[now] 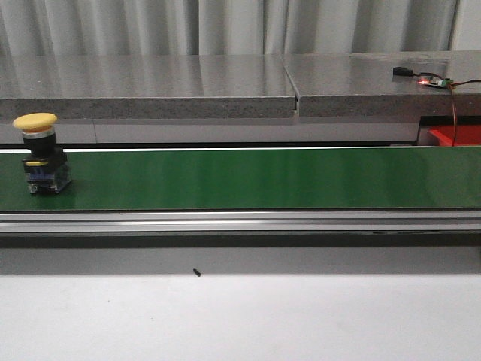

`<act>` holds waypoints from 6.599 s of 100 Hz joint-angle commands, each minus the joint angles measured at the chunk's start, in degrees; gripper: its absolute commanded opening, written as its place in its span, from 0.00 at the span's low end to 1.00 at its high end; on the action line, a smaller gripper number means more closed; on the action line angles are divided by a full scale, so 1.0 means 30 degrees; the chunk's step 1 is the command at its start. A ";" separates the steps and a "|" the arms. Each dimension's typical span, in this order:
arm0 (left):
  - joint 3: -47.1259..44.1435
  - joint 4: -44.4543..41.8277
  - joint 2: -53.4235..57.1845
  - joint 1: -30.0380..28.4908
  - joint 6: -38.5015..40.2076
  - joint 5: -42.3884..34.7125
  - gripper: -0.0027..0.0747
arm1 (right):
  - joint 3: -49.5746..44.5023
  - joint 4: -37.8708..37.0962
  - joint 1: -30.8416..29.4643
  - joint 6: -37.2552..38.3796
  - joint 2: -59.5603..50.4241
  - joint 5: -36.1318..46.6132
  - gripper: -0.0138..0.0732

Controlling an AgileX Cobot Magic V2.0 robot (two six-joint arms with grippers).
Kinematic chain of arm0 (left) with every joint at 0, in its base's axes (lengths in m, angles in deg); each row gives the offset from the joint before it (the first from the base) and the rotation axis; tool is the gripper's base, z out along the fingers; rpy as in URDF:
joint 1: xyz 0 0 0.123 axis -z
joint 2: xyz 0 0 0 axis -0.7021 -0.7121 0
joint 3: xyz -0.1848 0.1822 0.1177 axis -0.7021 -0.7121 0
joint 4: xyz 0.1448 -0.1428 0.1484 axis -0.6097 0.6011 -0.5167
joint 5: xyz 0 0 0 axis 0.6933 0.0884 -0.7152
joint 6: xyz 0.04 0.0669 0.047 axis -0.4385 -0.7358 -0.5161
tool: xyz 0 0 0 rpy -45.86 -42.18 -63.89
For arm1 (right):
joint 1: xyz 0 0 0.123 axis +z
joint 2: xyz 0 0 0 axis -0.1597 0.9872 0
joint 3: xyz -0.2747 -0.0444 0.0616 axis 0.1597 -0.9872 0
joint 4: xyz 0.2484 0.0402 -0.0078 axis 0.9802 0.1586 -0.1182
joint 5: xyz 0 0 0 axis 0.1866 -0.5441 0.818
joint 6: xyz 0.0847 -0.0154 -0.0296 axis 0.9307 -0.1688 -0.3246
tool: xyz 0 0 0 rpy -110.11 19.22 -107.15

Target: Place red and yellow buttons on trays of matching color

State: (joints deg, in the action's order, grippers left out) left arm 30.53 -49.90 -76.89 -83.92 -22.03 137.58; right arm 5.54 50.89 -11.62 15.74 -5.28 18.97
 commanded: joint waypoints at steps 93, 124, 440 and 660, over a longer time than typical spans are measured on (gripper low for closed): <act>0.1260 0.0872 -0.0388 0.7482 0.0477 -0.0143 0.40 | 0.0260 -0.0238 -0.0146 -0.0027 -0.0372 0.1450 0.08; 0.1260 0.1591 0.0626 0.7751 -0.0218 -0.0699 0.77 | 0.0260 -0.0238 -0.0146 -0.0027 -0.0372 0.1450 0.08; -1.1711 0.0849 2.4474 1.7731 0.0110 -0.0071 0.01 | 1.5200 -0.0238 0.6596 -0.0120 1.7819 -0.6887 0.23; -1.1711 0.0849 2.4474 1.7731 0.0110 -0.0071 0.01 | 2.5607 0.2282 -0.2808 -0.1988 2.8783 -1.7644 0.49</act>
State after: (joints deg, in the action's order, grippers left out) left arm -6.02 -48.06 -2.92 -31.22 -22.10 140.93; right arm 82.51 57.16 -16.41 9.77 83.76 -36.73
